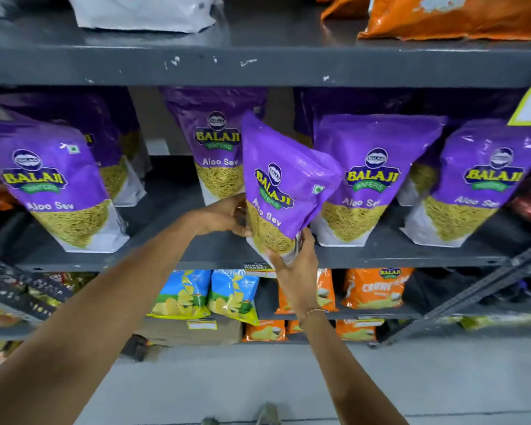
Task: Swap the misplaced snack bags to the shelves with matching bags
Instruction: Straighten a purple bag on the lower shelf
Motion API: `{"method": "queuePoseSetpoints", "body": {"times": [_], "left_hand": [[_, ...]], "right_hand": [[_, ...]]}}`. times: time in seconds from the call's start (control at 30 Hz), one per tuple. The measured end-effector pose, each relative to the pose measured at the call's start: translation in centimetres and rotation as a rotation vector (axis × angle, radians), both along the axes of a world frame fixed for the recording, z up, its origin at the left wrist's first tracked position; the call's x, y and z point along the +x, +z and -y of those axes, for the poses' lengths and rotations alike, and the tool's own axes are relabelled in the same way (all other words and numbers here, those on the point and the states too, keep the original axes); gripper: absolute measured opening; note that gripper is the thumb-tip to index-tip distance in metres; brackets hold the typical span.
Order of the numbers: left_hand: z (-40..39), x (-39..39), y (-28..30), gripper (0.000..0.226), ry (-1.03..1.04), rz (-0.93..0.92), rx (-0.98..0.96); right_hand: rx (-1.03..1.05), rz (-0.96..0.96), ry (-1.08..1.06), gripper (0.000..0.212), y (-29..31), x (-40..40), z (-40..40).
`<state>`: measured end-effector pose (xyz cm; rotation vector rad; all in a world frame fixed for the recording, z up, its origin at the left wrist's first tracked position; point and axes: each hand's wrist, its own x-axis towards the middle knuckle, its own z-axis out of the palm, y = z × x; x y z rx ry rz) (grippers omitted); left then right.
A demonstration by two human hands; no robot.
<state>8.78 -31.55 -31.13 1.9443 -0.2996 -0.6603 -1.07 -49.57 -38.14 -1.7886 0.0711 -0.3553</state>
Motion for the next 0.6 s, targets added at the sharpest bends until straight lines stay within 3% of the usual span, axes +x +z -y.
{"method": "queuePoseSetpoints", "body": {"times": [0.1,0.2,0.33,0.6], "left_hand": [[-3.0,-1.4,-0.8,0.070,0.129,0.072,0.001],[-5.0,-2.7,-1.2,0.076,0.254,0.127,-0.083],[-6.4,-3.6,-1.3,0.061,0.384,0.166,-0.191],[-7.7,-3.4,-2.7,0.086,0.490,0.169,-0.233]], "right_hand": [[0.016,-0.073,0.169,0.082,0.7,1.2,-0.1],[0.001,-0.137,0.313,0.065,1.2,3.1,-0.9],[-0.017,-0.138,0.430,0.051,1.8,5.5,-2.0],[-0.049,-0.147,0.488,0.051,2.4,7.7,-3.3]]}}
